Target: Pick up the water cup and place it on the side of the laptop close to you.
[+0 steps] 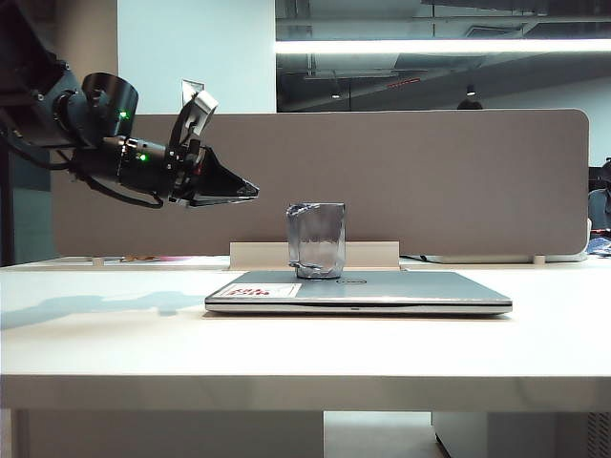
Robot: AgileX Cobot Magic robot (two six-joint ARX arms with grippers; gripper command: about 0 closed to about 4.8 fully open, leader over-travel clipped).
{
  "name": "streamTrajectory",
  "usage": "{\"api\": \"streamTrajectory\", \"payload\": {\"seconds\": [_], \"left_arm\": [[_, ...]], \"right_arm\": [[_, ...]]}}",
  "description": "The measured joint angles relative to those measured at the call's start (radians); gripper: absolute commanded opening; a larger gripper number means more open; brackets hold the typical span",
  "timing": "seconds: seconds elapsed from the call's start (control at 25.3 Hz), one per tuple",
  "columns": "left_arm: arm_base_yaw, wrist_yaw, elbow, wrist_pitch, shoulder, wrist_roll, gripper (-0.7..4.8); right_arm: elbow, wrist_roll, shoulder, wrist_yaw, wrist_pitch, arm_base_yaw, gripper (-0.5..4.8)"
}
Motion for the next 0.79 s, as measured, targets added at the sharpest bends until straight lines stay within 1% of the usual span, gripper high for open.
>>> {"api": "streamTrajectory", "payload": {"seconds": [0.12, 0.2, 0.24, 0.32, 0.36, 0.71, 0.79], "left_arm": [[0.000, 0.004, 0.060, -0.093, 0.024, 0.037, 0.95], [-0.001, 0.027, 0.095, -0.189, 0.041, 0.079, 0.96], [-0.002, 0.033, 0.101, -0.212, 0.047, 0.086, 1.00], [-0.009, 0.042, 0.101, -0.234, 0.055, 0.093, 1.47], [-0.011, 0.042, 0.101, -0.237, 0.056, 0.093, 1.54], [-0.046, 0.014, 0.109, -0.234, 0.057, 0.089, 1.53], [-0.071, -0.016, 0.111, -0.229, 0.061, 0.089, 1.53]], "right_arm": [[0.000, 0.000, 0.000, 0.000, 0.000, 0.000, -0.01], [0.000, 0.000, 0.000, 0.000, 0.000, 0.000, -0.01], [0.000, 0.000, 0.000, 0.000, 0.000, 0.000, -0.01], [0.000, 0.000, 0.000, 0.000, 0.000, 0.000, -0.01], [0.000, 0.000, 0.000, 0.000, 0.000, 0.000, -0.01], [0.000, 0.000, 0.000, 0.000, 0.000, 0.000, -0.01], [0.000, 0.000, 0.000, 0.000, 0.000, 0.000, -0.01]]}}
